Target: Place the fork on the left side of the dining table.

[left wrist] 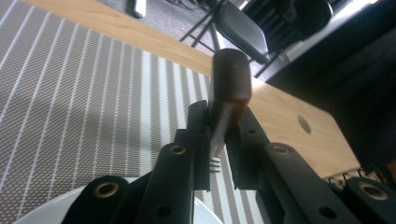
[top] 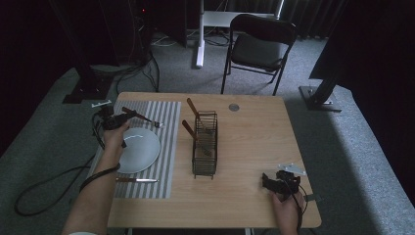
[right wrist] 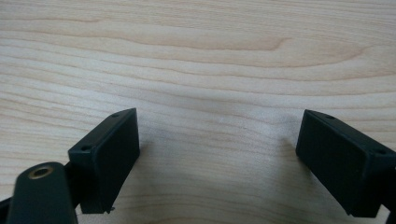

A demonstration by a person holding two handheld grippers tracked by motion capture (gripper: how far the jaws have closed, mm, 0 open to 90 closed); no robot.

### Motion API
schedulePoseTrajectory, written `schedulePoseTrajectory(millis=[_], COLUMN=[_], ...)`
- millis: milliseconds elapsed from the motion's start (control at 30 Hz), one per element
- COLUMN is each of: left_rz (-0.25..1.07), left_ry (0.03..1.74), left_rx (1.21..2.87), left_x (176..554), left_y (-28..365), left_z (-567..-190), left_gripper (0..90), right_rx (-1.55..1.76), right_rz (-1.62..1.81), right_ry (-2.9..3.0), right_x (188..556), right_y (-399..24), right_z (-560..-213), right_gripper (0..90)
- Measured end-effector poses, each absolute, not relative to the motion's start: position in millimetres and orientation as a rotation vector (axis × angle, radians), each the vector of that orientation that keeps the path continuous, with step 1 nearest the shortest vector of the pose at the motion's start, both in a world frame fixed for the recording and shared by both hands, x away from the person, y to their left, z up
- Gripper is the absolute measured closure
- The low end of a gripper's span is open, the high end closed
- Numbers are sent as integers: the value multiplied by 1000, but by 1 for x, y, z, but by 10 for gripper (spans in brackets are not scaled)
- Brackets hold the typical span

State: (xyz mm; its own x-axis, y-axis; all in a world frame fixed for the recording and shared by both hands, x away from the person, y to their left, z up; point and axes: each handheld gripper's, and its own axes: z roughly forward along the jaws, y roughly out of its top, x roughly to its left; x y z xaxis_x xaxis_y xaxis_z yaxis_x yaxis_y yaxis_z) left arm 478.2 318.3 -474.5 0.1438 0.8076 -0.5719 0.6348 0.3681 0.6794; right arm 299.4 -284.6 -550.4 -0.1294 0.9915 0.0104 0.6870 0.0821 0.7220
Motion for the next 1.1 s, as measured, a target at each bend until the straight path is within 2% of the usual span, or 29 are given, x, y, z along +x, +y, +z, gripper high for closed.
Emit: schedulePoseTrajectory(millis=[33, 100, 200, 300, 433, 567, 900, 1100], left_rz=[219, 218, 251, 273, 228, 194, 240, 236], left_ry=[1570, 1587, 1617, 1636, 1714, 1740, 1798, 1814], left_rx=[1344, 1366, 1421, 1406, 1341, 1396, 1434, 1396], left_x=[479, 481, 482, 481, 483, 485, 491, 492], left_y=[320, 322, 325, 329, 333, 332, 338, 342], left_z=[-477, -481, -486, -491, -500, -511, -524, -522], left_gripper=[789, 703, 693, 661, 500, 420, 418, 402], right_rx=[1652, 1651, 1652, 1654, 1653, 1653, 1653, 1654], right_rz=[809, 809, 809, 809, 809, 808, 809, 809], right_ry=[1873, 1873, 1873, 1871, 1872, 1872, 1872, 1872], right_x=[299, 299, 299, 299, 299, 299, 299, 299], right_y=[-285, -285, -285, -284, -284, -284, -284, -284], right_z=[-550, -550, -550, -550, -550, -550, -550, -550], right_gripper=[131, 131, 131, 131, 131, 131, 131, 131])
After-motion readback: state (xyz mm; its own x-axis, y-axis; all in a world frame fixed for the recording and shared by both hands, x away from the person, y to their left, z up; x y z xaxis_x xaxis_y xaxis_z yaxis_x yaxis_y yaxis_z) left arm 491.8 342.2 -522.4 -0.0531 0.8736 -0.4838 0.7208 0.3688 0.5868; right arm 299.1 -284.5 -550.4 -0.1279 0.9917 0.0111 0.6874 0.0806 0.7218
